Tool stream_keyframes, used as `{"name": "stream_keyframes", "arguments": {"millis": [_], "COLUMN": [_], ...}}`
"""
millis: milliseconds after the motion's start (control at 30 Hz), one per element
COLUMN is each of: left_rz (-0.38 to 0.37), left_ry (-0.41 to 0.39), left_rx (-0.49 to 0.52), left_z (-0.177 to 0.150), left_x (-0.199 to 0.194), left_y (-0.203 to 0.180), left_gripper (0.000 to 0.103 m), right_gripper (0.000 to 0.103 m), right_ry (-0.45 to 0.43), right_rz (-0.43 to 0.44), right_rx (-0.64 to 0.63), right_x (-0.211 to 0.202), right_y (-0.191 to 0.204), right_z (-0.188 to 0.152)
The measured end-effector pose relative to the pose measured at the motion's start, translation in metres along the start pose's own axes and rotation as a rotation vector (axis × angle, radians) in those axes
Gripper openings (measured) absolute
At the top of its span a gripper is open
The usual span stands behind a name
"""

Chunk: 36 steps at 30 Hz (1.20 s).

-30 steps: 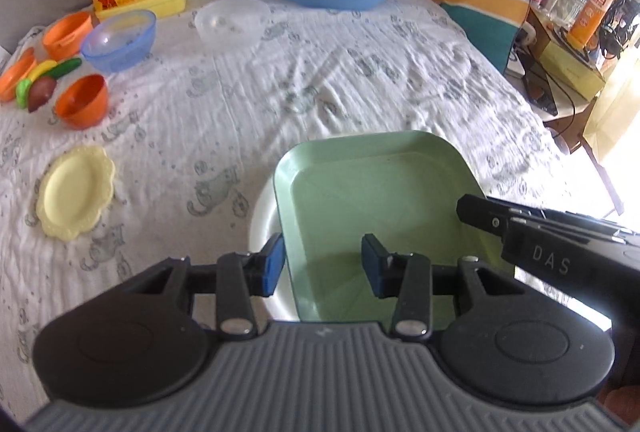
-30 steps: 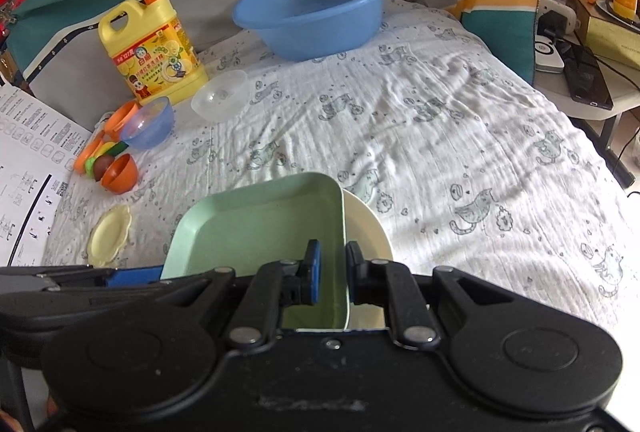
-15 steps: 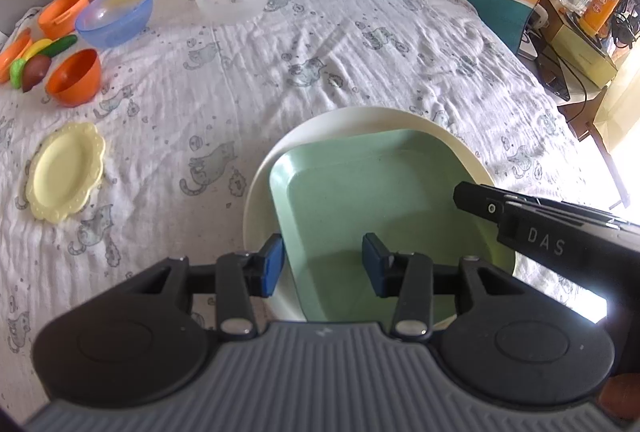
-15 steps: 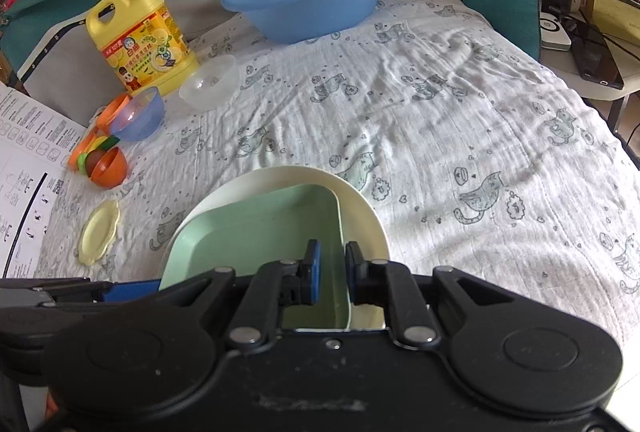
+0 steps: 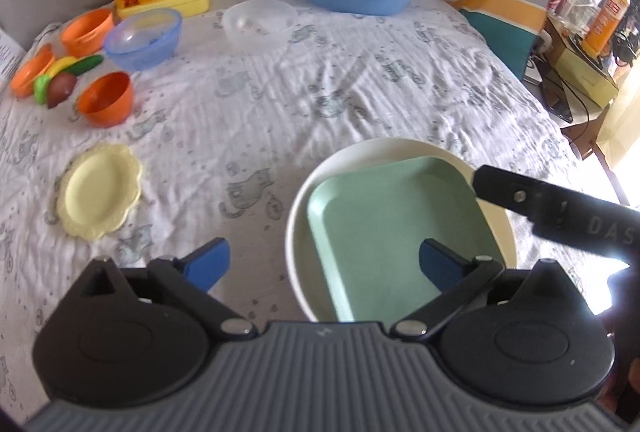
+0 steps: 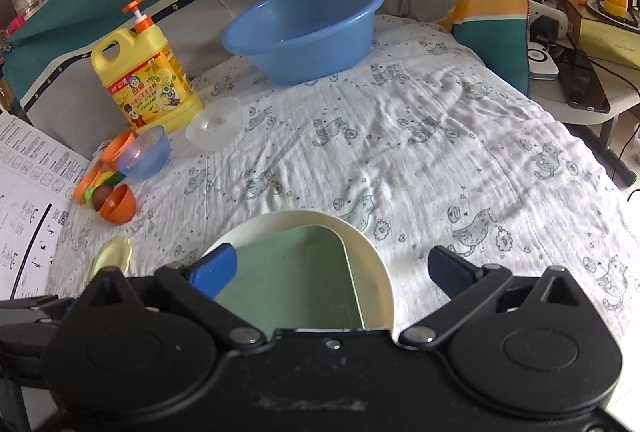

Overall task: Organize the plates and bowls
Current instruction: 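Move to the yellow scalloped plate and grasp its rim with both grippers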

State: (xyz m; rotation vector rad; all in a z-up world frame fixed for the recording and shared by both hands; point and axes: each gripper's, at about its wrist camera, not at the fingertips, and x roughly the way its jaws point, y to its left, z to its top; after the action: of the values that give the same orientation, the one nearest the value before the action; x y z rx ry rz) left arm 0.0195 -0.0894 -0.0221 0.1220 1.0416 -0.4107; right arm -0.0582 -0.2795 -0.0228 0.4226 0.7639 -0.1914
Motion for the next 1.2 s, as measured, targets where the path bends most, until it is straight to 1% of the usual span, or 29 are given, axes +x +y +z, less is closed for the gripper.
{"name": "stream_keyframes", "arguments": {"millis": [167,467,667,733,800,867,1067,1133,1200], "left_rz": [0.001,-0.01,-0.01,-0.011,-0.011,0.011,0.125,0.147,0.151], "left_ry": [-0.002,-0.038,-0.104,-0.125,-0.128,-0.117,-0.106,-0.099,-0.087], "left_rx": [-0.036,-0.078,-0.14,-0.181,-0.23,-0.26,-0.292,-0.303,-0.322], "left_z": [-0.006,-0.015,-0.024,-0.027,-0.028,-0.028,-0.026,-0.024,-0.022], "left_x": [-0.002,-0.01,-0.018,-0.021,-0.022,-0.022,-0.018,-0.014,-0.008], "left_y": [0.014,0.041,0.081,0.099,0.119,0.138,0.185,0.201,0.216], "left_gripper": [0.103,0.103,0.103,0.103,0.103,0.103,0.103,0.103,0.103], "right_gripper": [0.103,0.103,0.103,0.103,0.103,0.103,0.103,0.103,0.103], "right_ry": [0.021,0.052,0.084,0.101,0.118,0.133,0.201,0.223,0.248], "right_rz": [-0.014,-0.012,0.026,0.046,0.061,0.077,0.127,0.135,0.141], "right_rx": [0.005,-0.044,-0.091,-0.107,-0.128,-0.149,-0.18,-0.19,-0.195], "right_x": [0.003,0.008,0.019,0.025,0.033,0.04,0.067,0.076,0.088], "right_y": [0.004,0.028,0.06,0.072,0.085,0.099,0.147,0.161,0.176], "right_z": [-0.001,0.001,0.003,0.004,0.004,0.005,0.006,0.006,0.006]}}
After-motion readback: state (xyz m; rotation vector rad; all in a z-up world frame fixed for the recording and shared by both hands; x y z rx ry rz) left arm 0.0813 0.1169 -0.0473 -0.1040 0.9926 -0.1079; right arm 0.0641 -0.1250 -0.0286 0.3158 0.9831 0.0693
